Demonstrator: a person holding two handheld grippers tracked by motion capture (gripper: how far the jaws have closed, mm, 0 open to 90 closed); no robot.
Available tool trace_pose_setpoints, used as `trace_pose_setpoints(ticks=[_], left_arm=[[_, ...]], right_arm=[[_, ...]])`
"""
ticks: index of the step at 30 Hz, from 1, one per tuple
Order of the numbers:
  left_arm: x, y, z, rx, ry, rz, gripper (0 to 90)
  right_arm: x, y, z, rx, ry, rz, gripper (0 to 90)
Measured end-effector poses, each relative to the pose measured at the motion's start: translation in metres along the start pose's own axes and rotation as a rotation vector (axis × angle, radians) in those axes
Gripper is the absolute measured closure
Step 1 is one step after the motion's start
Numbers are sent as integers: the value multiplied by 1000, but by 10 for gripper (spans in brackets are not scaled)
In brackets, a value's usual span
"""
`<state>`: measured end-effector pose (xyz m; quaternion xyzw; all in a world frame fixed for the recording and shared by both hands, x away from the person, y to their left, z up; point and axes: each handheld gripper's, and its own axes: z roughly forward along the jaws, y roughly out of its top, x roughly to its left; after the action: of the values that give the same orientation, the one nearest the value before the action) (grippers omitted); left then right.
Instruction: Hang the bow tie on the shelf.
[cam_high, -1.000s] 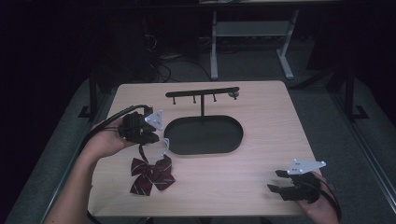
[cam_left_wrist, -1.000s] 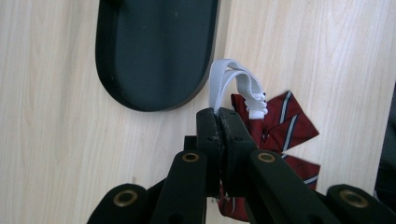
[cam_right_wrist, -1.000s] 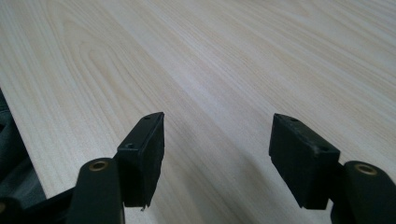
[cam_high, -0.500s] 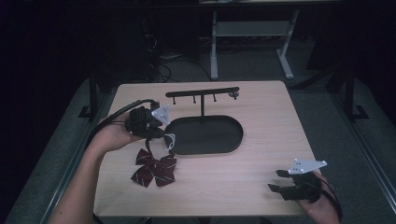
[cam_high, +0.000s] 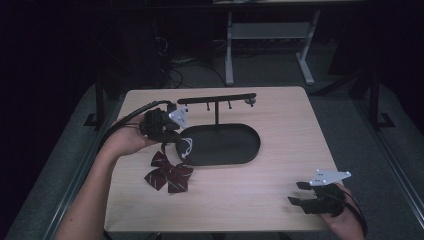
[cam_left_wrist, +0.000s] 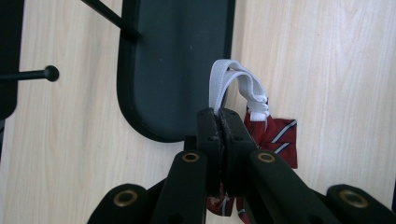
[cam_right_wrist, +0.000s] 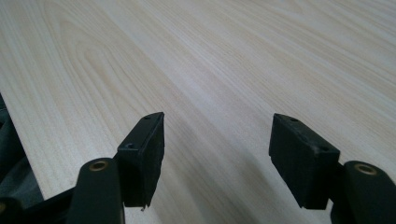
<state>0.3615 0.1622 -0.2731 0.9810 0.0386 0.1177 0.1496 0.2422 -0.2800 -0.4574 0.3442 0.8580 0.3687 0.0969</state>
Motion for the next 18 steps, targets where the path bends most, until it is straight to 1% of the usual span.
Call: trace_pose_setpoints(ticks=[7, 18], left_arm=[[9, 5, -4, -6, 3, -7, 880], [26, 10, -8, -10, 19, -47, 880]], right_arm=[[-1, 0, 0, 0, 1, 2, 354], [-1, 0, -1, -7, 5, 3, 354]])
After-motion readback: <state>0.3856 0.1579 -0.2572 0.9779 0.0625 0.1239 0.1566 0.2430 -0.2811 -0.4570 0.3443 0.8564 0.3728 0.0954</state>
